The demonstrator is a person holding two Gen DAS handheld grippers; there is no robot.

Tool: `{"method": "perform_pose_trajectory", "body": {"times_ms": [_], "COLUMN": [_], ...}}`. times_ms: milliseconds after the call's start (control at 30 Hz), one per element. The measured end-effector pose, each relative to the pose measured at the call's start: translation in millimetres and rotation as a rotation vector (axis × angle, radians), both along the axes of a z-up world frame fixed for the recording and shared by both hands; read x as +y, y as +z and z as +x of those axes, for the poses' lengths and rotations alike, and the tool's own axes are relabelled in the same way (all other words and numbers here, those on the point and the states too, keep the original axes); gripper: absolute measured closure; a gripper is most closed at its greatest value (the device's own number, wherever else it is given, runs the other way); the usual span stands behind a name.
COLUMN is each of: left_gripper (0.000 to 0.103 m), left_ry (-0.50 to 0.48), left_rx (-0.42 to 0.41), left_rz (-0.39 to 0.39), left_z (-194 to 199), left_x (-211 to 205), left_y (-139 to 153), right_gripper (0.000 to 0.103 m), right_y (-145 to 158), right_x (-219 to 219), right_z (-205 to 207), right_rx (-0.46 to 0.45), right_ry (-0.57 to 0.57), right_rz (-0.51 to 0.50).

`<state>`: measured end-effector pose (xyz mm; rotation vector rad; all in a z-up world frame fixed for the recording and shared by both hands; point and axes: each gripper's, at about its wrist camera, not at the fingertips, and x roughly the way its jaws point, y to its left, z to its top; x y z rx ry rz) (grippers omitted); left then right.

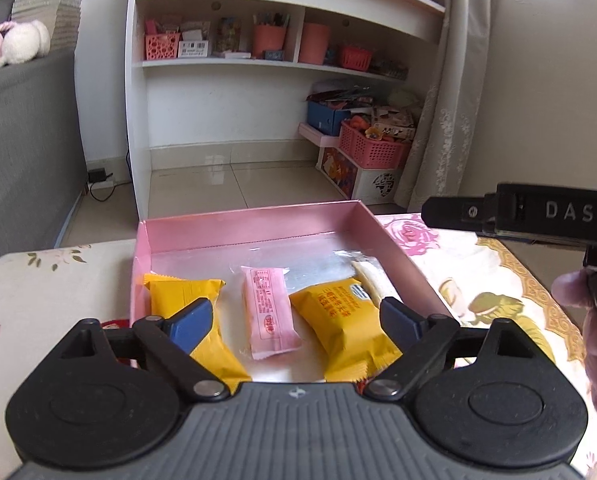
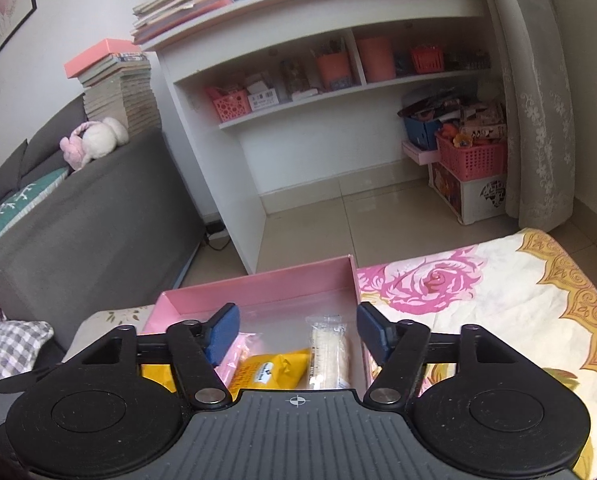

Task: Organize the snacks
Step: 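Withdraw both tools from the box toward the remaining snacks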

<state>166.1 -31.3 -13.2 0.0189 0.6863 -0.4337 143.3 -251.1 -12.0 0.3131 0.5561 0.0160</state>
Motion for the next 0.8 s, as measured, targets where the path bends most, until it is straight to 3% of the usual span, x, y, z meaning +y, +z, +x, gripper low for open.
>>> {"method": "perform_pose_trajectory", "body": {"times_ms": [200,433,800], "left_gripper": [0.009,0.000,0.000], "left_ry": [0.006,0.020,0.028], "left_rx": [0.000,0.000,0.039], "left_rz": [0.007,-0.002,0.022], "left_z": [-19.5,-44.5,-82.0], "left_x": [8.8,19.5,28.6], "left_y": [9.0,14.7,18.7], "right_gripper": [0.021,0.016,0.008], "right_y": [19.6,29.4,40.6], "right_x": [6.8,12.7,32.8], "right_z": [-26.7,-55.8,-102.3], "right_rx": [-0.017,-0.015,-0.012], "right_ry": [0.004,0.011,0.017], "right_rz": [0.011,0.015,-0.039]}}
